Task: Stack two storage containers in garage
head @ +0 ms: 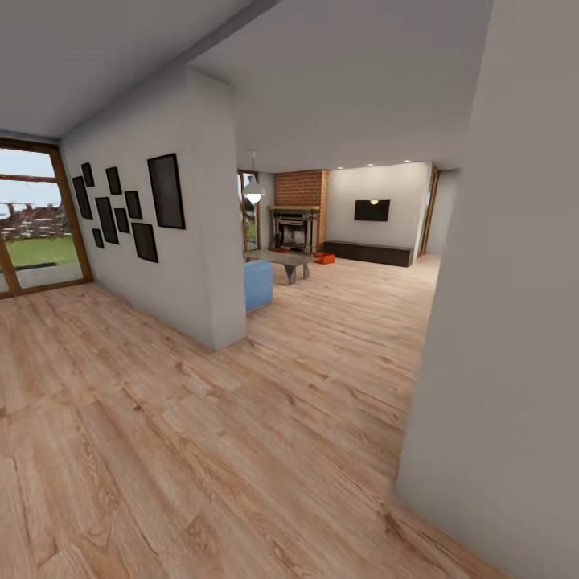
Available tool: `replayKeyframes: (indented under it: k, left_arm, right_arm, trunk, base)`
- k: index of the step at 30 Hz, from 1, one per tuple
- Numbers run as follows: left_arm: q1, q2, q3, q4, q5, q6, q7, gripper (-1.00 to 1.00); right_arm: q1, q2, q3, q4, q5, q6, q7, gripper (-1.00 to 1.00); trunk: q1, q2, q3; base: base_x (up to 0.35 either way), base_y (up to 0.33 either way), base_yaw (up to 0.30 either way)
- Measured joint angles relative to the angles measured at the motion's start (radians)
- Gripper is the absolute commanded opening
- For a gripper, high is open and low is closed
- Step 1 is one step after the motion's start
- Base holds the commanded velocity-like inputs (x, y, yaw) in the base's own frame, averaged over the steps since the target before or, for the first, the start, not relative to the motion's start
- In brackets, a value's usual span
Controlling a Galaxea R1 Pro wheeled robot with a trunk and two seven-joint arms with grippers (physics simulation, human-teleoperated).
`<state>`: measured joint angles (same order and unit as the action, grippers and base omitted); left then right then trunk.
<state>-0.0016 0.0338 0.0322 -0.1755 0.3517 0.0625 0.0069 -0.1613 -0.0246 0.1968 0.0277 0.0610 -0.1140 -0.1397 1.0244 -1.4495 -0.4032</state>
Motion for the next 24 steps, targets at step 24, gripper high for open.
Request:
replayKeyframes:
  k: [24]
  left_arm:
    - [0.000, 0.000, 0.000, 0.000, 0.000, 0.001, 0.000, 1.00]
  right_arm:
    - [0.000, 0.000, 0.000, 0.000, -0.001, 0.002, 0.000, 1.00]
  trunk:
    - [0.000, 0.000, 0.000]
  base:
    - [0.324, 0.000, 0.177]
